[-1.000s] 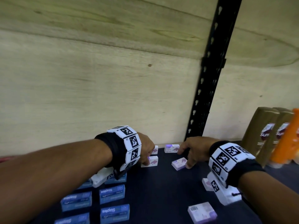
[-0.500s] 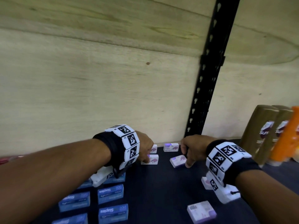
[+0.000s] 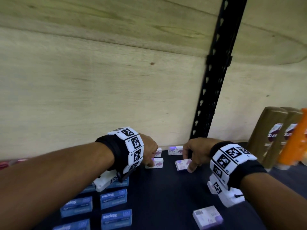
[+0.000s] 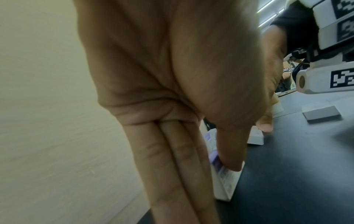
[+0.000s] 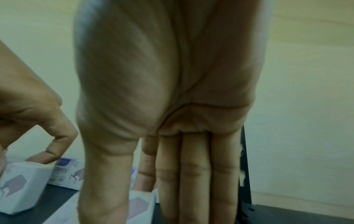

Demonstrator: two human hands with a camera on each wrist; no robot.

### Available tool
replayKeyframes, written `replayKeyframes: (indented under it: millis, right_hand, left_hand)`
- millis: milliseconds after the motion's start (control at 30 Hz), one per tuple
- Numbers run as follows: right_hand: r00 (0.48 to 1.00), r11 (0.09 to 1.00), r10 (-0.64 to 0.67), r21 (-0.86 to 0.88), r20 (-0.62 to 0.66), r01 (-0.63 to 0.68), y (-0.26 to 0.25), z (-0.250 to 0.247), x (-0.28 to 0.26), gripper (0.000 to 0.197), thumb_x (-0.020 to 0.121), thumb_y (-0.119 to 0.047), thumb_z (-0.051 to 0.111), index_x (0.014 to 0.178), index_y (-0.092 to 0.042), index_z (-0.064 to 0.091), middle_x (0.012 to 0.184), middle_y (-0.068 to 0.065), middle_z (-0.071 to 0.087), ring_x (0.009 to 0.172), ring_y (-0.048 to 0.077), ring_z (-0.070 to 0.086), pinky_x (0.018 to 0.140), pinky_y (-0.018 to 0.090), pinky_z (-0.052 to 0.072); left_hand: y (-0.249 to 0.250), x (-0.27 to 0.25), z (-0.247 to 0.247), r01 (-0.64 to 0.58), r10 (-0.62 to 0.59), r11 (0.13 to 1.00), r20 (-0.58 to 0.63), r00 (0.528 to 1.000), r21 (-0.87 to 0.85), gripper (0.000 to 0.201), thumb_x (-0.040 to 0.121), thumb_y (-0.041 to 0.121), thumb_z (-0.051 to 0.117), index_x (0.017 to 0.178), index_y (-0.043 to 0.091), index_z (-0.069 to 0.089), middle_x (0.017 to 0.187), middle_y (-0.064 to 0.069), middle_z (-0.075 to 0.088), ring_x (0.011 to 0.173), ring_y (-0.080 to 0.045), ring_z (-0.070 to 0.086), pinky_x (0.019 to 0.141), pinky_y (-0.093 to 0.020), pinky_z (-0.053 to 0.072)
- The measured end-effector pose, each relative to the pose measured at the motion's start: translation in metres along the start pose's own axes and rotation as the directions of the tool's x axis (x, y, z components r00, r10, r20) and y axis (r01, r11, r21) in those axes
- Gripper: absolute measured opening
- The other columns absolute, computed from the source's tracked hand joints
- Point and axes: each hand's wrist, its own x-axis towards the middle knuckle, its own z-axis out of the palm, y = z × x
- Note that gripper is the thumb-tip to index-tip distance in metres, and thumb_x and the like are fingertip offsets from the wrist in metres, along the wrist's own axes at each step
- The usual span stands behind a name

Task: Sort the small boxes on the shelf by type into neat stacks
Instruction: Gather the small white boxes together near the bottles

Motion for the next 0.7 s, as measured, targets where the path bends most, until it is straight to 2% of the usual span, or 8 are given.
replayKeyframes:
  millis: [67, 133, 233, 367, 500, 700]
  right_hand:
    - [1.0, 1.0, 0.004, -0.009, -0.015, -0.004, 0.0007, 0.0014, 0.0017, 0.038, 0.072, -0.03, 0.086, 0.103, -0.018, 0.068, 0.075, -0.011, 0.06, 0.063, 0.005, 0.054, 0.064, 0.022, 0.048]
    - [0.999, 1.0, -0.002, -0.014, -0.033, 0.002, 0.0004, 0.0023, 0.0024, 0.034, 0.077, -0.03, 0.083, 0.104, -0.018, 0.066, 0.078, -0.011, 0.059, 0.062, 0.005, 0.053, 0.061, 0.02, 0.046]
    - [0.999, 1.0, -0.024, -0.012, -0.044, 0.023, -0.0012, 0.0008, 0.0026, 0.027, 0.086, -0.028, 0.074, 0.108, -0.02, 0.062, 0.095, -0.007, 0.061, 0.065, 0.005, 0.051, 0.06, 0.017, 0.043]
    - [0.999, 0.999, -0.034, -0.028, -0.031, 0.034, -0.0026, -0.0023, 0.0035, 0.028, 0.091, -0.028, 0.069, 0.115, -0.02, 0.058, 0.119, 0.0, 0.063, 0.075, 0.011, 0.053, 0.061, 0.015, 0.04]
    - [0.999, 0.999, -0.033, -0.027, -0.036, 0.032, -0.0028, -0.0034, 0.0037, 0.031, 0.09, -0.028, 0.07, 0.117, -0.019, 0.059, 0.12, 0.0, 0.064, 0.079, 0.013, 0.055, 0.061, 0.014, 0.041]
    - [0.999, 1.0, -0.03, -0.005, -0.041, 0.03, -0.0021, -0.0031, 0.0054, 0.031, 0.091, -0.026, 0.07, 0.118, -0.018, 0.058, 0.119, 0.0, 0.063, 0.077, 0.012, 0.054, 0.061, 0.015, 0.042]
  left_hand:
    - [0.0001, -0.0001, 0.0, 0.002, -0.002, 1.0, 0.004, 1.0, -0.002, 0.035, 0.096, 0.034, 0.058, 0.118, 0.008, 0.061, 0.08, 0.002, 0.059, 0.047, -0.005, 0.045, 0.049, -0.02, 0.035]
    - [0.0011, -0.0002, 0.0002, 0.004, -0.004, 1.0, 0.006, 1.0, 0.014, 0.034, 0.095, 0.033, 0.059, 0.119, 0.008, 0.061, 0.079, 0.002, 0.058, 0.046, -0.005, 0.044, 0.047, -0.02, 0.034]
    - [0.0033, -0.0006, -0.0006, 0.024, -0.024, 0.999, 0.006, 1.0, 0.026, 0.034, 0.097, 0.031, 0.056, 0.122, 0.008, 0.06, 0.072, 0.004, 0.052, 0.045, -0.006, 0.042, 0.045, -0.02, 0.031]
    - [0.0039, 0.0007, 0.0002, 0.028, -0.028, 0.999, -0.01, 1.0, 0.033, 0.033, 0.096, 0.031, 0.056, 0.121, 0.008, 0.06, 0.089, -0.001, 0.056, 0.05, -0.008, 0.043, 0.046, -0.022, 0.03]
    - [0.0038, 0.0056, 0.0024, 0.035, -0.034, 0.998, -0.017, 0.999, 0.049, 0.034, 0.095, 0.033, 0.057, 0.119, 0.008, 0.062, 0.094, -0.003, 0.056, 0.069, -0.017, 0.05, 0.047, -0.023, 0.03]
    - [0.004, 0.0086, 0.0004, 0.021, -0.021, 1.0, -0.012, 1.0, 0.014, 0.033, 0.097, 0.03, 0.056, 0.12, 0.007, 0.06, 0.088, -0.001, 0.057, 0.05, -0.008, 0.043, 0.047, -0.022, 0.031]
